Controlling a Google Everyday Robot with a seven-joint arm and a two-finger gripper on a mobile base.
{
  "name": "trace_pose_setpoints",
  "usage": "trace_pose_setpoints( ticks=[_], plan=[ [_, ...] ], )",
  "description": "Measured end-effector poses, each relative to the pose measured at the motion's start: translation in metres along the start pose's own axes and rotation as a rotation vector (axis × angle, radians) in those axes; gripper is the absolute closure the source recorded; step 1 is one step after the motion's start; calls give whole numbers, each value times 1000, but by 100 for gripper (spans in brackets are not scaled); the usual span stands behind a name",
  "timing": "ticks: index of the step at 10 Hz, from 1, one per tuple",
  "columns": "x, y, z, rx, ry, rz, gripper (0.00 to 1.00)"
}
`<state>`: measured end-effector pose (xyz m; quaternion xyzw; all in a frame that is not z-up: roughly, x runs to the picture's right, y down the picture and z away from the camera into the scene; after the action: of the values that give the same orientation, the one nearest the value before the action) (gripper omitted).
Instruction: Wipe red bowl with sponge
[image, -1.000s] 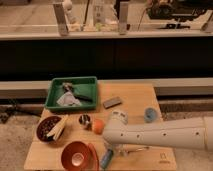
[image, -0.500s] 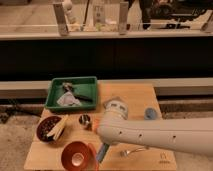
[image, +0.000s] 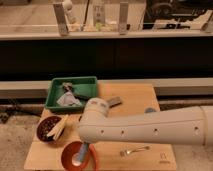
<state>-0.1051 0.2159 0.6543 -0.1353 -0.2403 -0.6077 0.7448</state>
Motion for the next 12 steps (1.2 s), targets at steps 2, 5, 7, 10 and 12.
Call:
trace_pose_setpoints(
  ticks=[2, 5, 7, 10, 12],
  plan=[
    [-9, -26, 16, 4, 8, -65, 67],
    [-16, -31, 53, -3, 33, -114, 67],
    [-13, -21, 63, -8, 44, -110, 67],
    [0, 0, 57, -13, 64, -73, 67],
    [12, 0, 59, -17, 66, -64, 67]
  ],
)
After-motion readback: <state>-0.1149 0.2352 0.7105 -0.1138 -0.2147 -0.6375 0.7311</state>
